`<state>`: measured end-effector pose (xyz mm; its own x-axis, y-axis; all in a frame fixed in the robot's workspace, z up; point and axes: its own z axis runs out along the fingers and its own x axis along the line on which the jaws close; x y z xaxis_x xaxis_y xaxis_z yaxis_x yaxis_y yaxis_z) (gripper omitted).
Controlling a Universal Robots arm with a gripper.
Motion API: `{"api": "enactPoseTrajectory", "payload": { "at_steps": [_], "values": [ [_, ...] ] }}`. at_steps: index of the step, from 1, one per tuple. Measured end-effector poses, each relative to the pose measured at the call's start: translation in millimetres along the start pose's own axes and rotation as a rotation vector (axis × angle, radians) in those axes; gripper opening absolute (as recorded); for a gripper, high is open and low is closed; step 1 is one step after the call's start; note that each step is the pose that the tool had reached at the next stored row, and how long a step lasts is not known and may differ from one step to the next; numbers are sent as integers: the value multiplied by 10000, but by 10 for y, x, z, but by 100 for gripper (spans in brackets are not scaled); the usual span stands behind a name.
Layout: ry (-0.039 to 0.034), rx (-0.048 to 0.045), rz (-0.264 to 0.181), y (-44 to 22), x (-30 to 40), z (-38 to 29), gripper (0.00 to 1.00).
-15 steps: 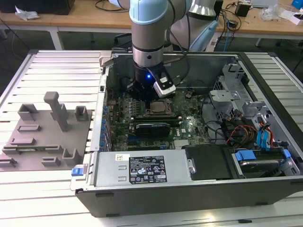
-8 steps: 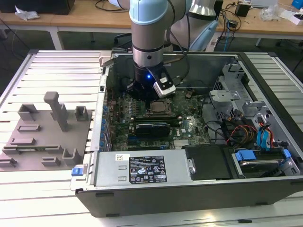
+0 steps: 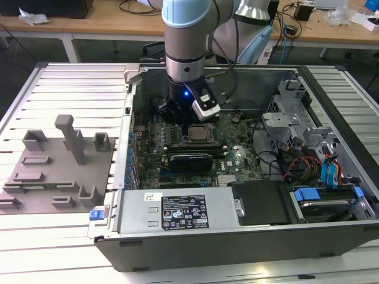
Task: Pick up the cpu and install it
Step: 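Close the cpu cover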
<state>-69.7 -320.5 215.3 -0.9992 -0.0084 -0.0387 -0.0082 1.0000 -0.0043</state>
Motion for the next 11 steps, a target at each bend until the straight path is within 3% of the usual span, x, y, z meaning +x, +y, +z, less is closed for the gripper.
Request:
{"api": "enactPoseTrajectory", "payload": {
  "at_steps": [2,4,6,11],
  "values": [
    [1,22,-1,0,-3,-71,11],
    [2,59,-3,-1,-8,-196,11],
    [1,88,-4,-1,-11,-279,11],
    [2,95,-4,-2,-52,-291,11]
  ]
}}
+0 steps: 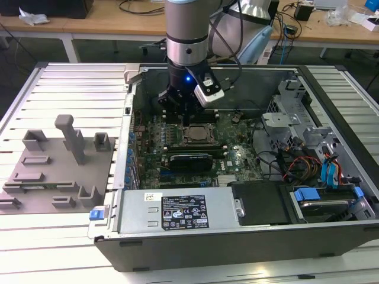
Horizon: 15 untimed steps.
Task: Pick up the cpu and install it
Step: 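Close the cpu cover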
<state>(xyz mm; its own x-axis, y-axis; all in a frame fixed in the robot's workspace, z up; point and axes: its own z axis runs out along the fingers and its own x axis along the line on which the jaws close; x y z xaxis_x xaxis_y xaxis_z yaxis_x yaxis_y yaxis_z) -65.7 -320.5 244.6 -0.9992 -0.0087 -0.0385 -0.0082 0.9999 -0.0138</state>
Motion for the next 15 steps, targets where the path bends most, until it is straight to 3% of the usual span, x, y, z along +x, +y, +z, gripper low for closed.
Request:
{"api": "enactPoseTrajectory", "payload": {
  "at_steps": [3,10,15],
  "values": [
    [0,-1,0,-1,-122,5,11],
    [-1,-1,-1,-7,-324,13,11],
    [0,0,1,-7,-350,11,11]
  ]
}}
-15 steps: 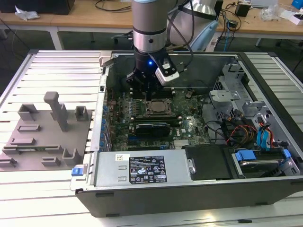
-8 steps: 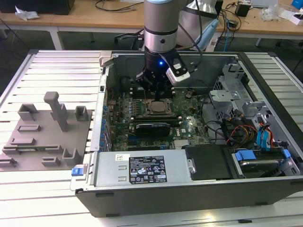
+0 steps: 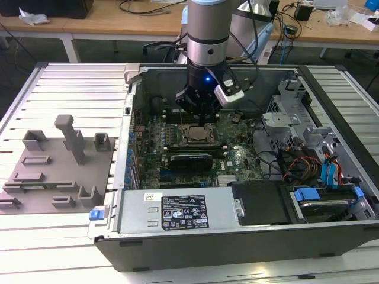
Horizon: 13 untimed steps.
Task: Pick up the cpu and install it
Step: 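Close the cpu cover, then install the first cpu locking lever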
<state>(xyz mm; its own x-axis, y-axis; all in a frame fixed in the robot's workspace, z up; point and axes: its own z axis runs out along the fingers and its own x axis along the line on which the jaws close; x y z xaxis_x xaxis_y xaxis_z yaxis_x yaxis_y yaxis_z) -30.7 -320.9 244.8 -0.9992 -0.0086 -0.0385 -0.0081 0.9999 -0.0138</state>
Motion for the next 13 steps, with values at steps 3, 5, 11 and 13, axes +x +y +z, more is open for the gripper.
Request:
{"api": "enactPoseTrajectory", "payload": {
  "at_steps": [3,5,11,13],
  "values": [
    [-1,-2,-1,0,-1,-25,11],
    [1,0,-3,-5,-2,-27,11],
    [-1,-1,-1,-13,-5,-26,11],
    [-1,-4,-1,-13,-7,-25,11]
  ]
}}
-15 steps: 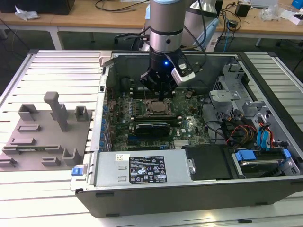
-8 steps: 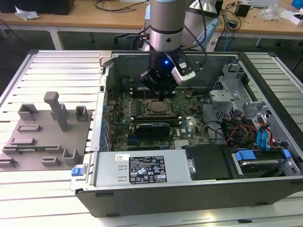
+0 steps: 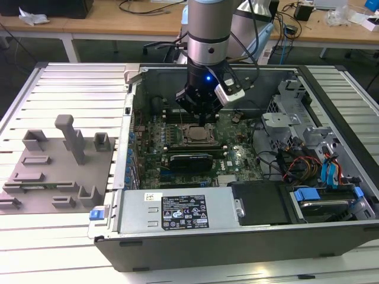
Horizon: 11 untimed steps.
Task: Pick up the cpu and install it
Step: 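Install the first cpu locking lever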
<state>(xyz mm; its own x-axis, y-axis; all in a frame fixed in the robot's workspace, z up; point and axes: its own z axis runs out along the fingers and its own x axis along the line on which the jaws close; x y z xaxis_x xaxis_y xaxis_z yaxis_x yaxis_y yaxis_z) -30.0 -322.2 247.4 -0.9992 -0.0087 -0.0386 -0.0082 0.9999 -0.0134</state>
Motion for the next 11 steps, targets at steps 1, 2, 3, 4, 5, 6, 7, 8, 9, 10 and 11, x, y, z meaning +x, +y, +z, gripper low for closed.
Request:
{"api": "enactPoseTrajectory", "payload": {
  "at_steps": [1,2,3,4,5,6,7,8,9,10,11],
  "values": [
    [1,-1,0,0,0,-1,11],
    [0,-2,0,0,0,0,11],
    [-1,-2,-1,0,5,0,11],
    [-2,-2,1,1,10,0,11],
    [-3,-2,0,1,13,0,11],
    [-4,-2,0,1,18,0,11],
    [-5,-3,0,0,22,0,11],
    [-4,-2,0,1,28,0,11],
    [-4,-2,0,1,32,0,11],
    [-5,-2,0,1,36,1,11],
    [-6,-3,0,1,46,2,11]
  ]
}}
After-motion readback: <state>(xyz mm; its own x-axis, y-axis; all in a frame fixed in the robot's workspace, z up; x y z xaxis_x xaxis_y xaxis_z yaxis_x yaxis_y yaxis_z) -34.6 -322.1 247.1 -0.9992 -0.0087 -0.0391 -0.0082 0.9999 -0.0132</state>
